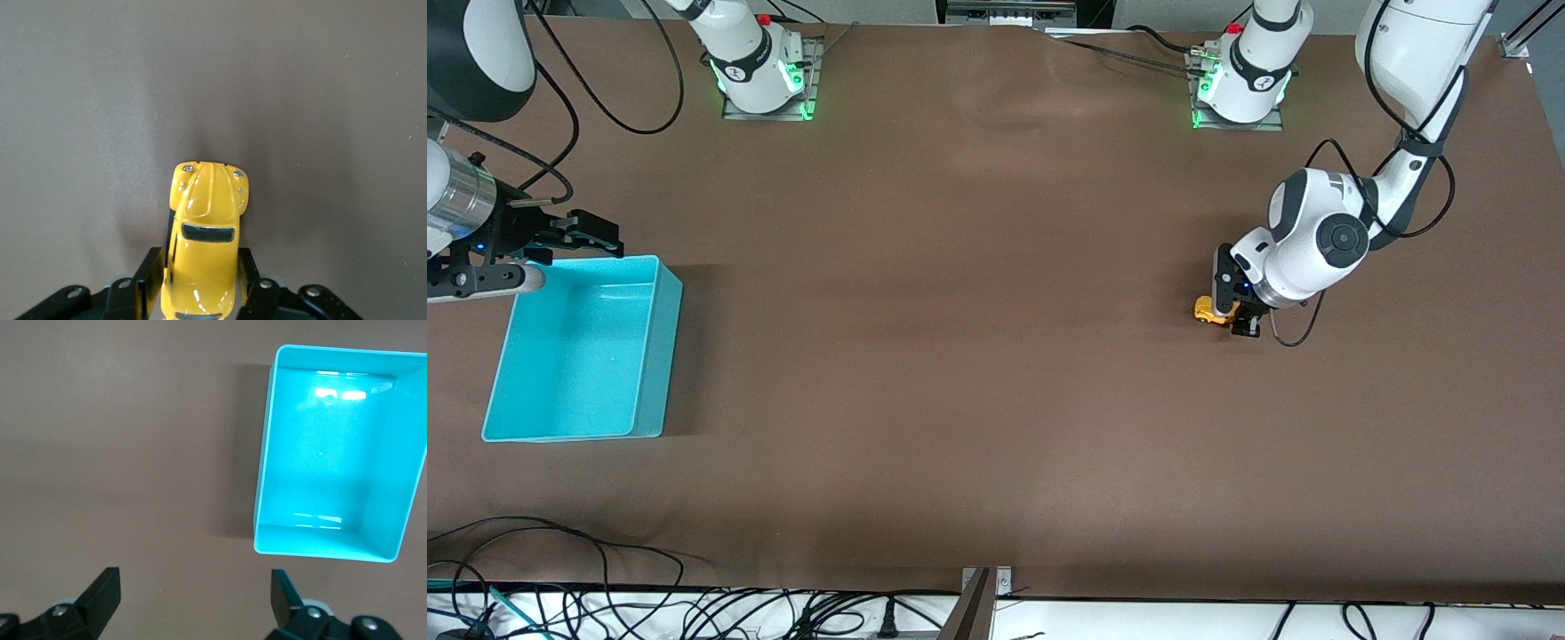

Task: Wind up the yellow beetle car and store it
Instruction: 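Lower the left gripper and grasp the yellow car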

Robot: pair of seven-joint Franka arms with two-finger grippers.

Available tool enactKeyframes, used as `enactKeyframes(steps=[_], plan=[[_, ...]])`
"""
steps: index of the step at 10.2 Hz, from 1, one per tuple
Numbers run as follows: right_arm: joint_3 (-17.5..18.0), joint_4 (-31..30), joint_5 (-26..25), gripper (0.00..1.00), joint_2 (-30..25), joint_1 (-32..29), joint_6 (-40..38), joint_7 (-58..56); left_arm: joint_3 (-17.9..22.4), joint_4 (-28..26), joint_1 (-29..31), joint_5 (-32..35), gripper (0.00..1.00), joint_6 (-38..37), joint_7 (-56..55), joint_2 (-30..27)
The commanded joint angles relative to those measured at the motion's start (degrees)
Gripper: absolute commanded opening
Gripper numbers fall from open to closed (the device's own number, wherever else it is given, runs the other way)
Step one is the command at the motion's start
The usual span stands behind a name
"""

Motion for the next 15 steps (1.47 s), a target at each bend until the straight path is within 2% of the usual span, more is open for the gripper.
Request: enactKeyframes(steps=[1,8,15], plan=[[-0.22,0.93,1.34,1.00,0.44,-0.12,-0.10,-0.94,-0.12,-0.01,0.11,1.27,0.00,-1.10,0.92,0.03],[-0.22,0.92,1.34,1.00,0.52,-0.12,-0.10,-1.03,0.31,0.52,1.43,1.10,0.00,-5.59,-6.63,0.03],[-0.22,0.93,1.34,1.00,0.52,-0.12,-0.18,-1.03,0.58,0.87,5.02,1.18,0.00,-6.04,-6.03,1.69]])
